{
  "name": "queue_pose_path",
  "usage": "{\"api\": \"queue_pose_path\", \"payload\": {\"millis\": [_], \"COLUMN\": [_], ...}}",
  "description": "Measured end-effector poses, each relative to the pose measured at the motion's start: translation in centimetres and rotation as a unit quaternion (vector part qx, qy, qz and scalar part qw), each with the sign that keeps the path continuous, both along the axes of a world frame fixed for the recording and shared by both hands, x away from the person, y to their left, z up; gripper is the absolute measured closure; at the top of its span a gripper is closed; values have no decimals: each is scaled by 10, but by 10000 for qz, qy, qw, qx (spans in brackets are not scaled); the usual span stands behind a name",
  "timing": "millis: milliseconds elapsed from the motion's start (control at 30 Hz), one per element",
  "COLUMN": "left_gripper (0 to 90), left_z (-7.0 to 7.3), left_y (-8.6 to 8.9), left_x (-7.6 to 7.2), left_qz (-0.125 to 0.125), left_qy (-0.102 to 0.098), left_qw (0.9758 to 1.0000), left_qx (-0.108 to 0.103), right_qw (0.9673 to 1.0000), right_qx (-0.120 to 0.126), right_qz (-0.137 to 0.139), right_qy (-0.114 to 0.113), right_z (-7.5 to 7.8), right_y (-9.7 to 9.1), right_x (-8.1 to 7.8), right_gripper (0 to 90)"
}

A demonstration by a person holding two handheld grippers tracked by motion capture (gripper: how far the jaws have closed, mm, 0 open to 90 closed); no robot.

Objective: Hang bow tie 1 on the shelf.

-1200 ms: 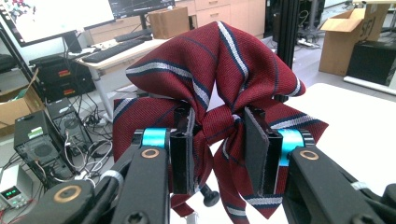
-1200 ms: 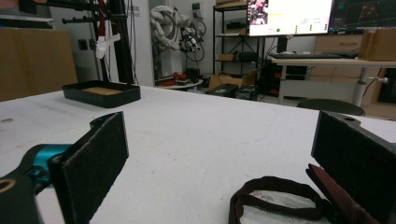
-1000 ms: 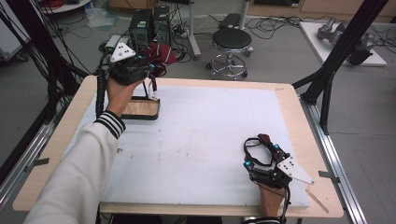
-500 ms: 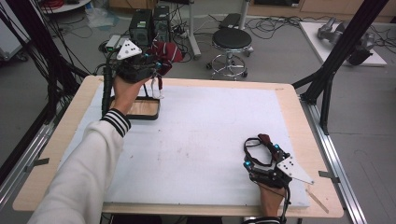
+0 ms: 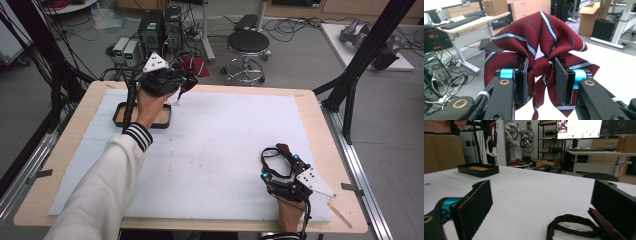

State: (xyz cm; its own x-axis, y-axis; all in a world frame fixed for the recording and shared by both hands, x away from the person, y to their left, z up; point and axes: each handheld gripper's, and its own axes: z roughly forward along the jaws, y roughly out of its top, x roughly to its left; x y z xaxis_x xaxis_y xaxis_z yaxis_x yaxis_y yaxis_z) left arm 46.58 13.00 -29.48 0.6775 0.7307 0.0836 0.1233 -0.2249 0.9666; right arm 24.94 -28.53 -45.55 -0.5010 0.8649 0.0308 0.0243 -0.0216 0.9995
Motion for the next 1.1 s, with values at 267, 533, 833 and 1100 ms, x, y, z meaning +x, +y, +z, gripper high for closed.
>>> {"api": "queue_pose_path", "payload": {"millis": [267,533,833,1100], "left_gripper": [660,659,658,644], "left_z": [-21,-44,-55,-56], "left_y": [-8,-5,-1,1], "left_x": [-5,-11,-13,-13], "left_qz": [-97,-19,21,-12], "left_qy": [144,323,409,435], "left_qw": [9998,9994,9990,9989], "left_qx": [116,87,161,148], "right_qw": [10000,10000,10000,9999], "right_qx": [0,-38,-33,-36], "right_qz": [-1,-29,-86,-93], "right_qy": [-9,12,2,-21], "right_z": [0,0,0,0], "right_y": [0,0,1,1], "right_x": [0,0,0,0], "right_gripper": [30,30,29,29]}}
